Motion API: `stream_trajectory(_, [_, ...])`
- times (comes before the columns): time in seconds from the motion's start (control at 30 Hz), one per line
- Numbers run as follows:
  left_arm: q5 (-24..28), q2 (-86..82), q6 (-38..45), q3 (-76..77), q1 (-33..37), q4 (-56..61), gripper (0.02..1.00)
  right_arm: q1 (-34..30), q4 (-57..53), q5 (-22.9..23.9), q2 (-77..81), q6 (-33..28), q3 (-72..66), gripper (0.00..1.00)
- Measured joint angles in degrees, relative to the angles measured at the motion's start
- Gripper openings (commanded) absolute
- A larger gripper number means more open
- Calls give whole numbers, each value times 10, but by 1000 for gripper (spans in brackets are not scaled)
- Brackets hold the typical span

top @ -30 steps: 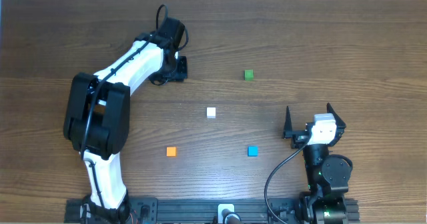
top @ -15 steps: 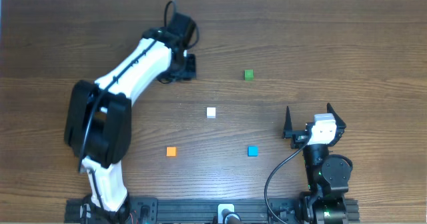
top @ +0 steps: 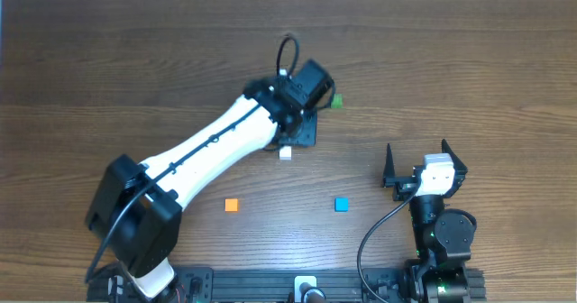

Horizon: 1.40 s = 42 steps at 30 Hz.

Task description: Stack Cubes

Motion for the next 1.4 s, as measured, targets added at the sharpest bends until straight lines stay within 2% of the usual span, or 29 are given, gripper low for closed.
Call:
stream_trajectory(0.53, [-7, 0, -37, -66, -2, 29, 40, 0, 0, 0, 0, 0, 0, 991])
stream_trajectory(1.4, [-6, 25, -68, -69, -2, 31, 42, 0, 0, 0, 0, 0, 0, 993])
